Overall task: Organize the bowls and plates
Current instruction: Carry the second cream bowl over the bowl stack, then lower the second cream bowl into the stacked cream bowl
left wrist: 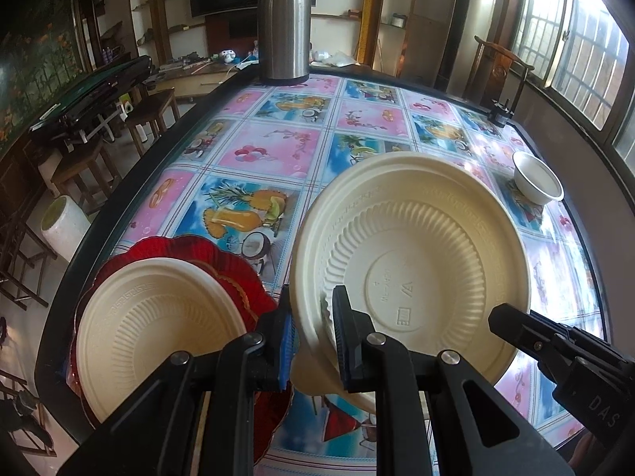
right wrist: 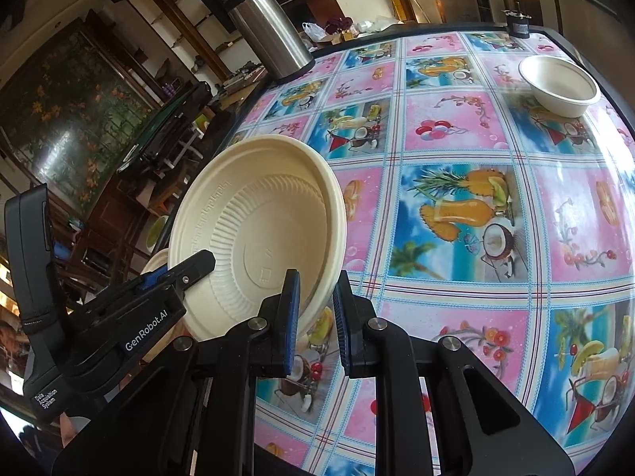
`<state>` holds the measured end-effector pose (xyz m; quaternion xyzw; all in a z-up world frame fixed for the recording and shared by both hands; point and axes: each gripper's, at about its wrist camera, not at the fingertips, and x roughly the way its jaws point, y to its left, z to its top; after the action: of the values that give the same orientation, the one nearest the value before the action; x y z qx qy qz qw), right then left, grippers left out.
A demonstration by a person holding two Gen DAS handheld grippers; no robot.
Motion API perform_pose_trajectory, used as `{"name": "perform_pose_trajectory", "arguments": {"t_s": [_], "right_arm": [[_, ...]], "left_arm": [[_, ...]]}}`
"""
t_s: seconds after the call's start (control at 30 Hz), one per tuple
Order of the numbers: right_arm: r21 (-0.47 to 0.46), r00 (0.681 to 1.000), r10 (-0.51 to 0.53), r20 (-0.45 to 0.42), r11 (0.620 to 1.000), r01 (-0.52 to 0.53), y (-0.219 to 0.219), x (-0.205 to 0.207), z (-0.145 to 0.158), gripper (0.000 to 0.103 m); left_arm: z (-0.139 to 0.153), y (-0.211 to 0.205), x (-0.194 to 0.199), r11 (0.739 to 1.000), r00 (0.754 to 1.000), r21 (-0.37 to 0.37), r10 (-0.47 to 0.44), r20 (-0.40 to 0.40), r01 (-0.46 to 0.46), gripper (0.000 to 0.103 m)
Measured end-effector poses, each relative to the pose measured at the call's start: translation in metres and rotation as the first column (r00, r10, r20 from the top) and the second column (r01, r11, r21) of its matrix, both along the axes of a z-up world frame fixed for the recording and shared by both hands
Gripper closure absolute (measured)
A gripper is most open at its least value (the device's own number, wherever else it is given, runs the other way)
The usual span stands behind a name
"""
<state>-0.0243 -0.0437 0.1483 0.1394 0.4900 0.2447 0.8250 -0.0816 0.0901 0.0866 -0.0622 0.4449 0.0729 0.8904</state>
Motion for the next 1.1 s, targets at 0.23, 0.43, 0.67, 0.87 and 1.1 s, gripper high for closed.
{"name": "perform_pose_trajectory", "arguments": {"t_s": [0.23,0.43,0.67,0.87,1.1], "right_arm": [[-0.001,0.999,0.036,0.029,0.999,-0.036,0.017,-0.007,0.013,0.087],[0.000,0.995,0.092,0.041,0.996,-0.092,0.046,-0.014,0.019,0.087],[-0.005,0.988,0.148,0.038,0.989,-0.148,0.074,-0.021,0.017,0.086],[-0.014,0.981,0.188,0.035,0.982,-0.188,0.095,-0.025,0.017,0.086],[-0.026,0.972,0.233,0.031,0.972,-0.232,0.118,-0.032,0.016,0.086]], "left_arm": [[0.010,0.017,-0.011,1.000,0.999,0.001,0.027,0.029,-0.027,0.086],[0.013,0.042,-0.024,0.998,0.997,0.005,0.070,0.034,-0.070,0.086],[0.011,0.065,-0.036,0.993,0.992,0.001,0.118,0.036,-0.118,0.086],[0.008,0.083,-0.044,0.988,0.988,-0.005,0.154,0.032,-0.154,0.086],[0.001,0.102,-0.054,0.981,0.981,-0.014,0.193,0.022,-0.193,0.086]]}}
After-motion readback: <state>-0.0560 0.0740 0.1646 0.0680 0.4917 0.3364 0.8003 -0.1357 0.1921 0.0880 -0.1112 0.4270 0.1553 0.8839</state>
